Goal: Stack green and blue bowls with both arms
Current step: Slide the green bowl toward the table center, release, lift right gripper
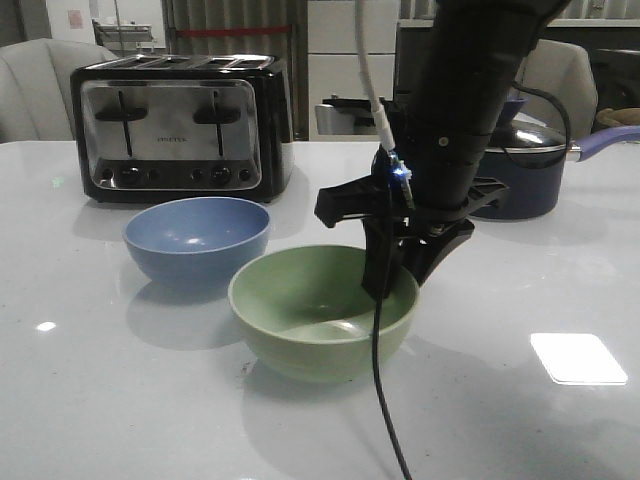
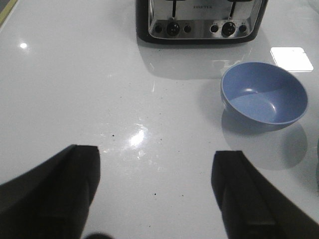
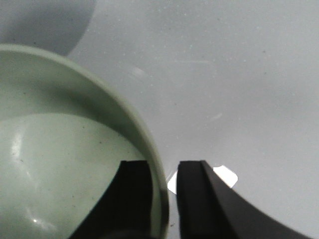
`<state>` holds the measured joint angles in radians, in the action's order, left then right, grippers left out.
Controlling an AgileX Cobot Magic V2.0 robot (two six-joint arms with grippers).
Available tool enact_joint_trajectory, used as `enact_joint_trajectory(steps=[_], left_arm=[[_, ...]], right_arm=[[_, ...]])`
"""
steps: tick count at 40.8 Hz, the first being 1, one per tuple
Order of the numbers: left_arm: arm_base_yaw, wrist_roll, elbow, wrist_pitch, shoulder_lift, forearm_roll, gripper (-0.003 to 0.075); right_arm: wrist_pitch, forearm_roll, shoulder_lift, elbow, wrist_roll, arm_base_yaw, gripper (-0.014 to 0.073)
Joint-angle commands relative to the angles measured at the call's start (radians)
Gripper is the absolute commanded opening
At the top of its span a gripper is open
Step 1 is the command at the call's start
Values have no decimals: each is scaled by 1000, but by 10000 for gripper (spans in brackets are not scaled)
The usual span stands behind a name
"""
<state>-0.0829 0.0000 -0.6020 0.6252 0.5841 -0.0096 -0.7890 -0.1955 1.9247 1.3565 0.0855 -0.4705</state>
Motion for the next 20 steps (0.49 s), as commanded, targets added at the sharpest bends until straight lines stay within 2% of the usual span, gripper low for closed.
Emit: enact_joint_trajectory(steps=[1, 10, 20], left_arm=[[-5, 0, -28, -77, 8, -2, 530], [-5, 0, -28, -77, 8, -2, 530], [-5, 0, -28, -77, 8, -2, 530]], right_arm=[[64, -14, -72, 21, 10, 2, 376], [93, -12, -226, 2, 62, -4, 374], [161, -13, -519, -196, 139, -39, 374]])
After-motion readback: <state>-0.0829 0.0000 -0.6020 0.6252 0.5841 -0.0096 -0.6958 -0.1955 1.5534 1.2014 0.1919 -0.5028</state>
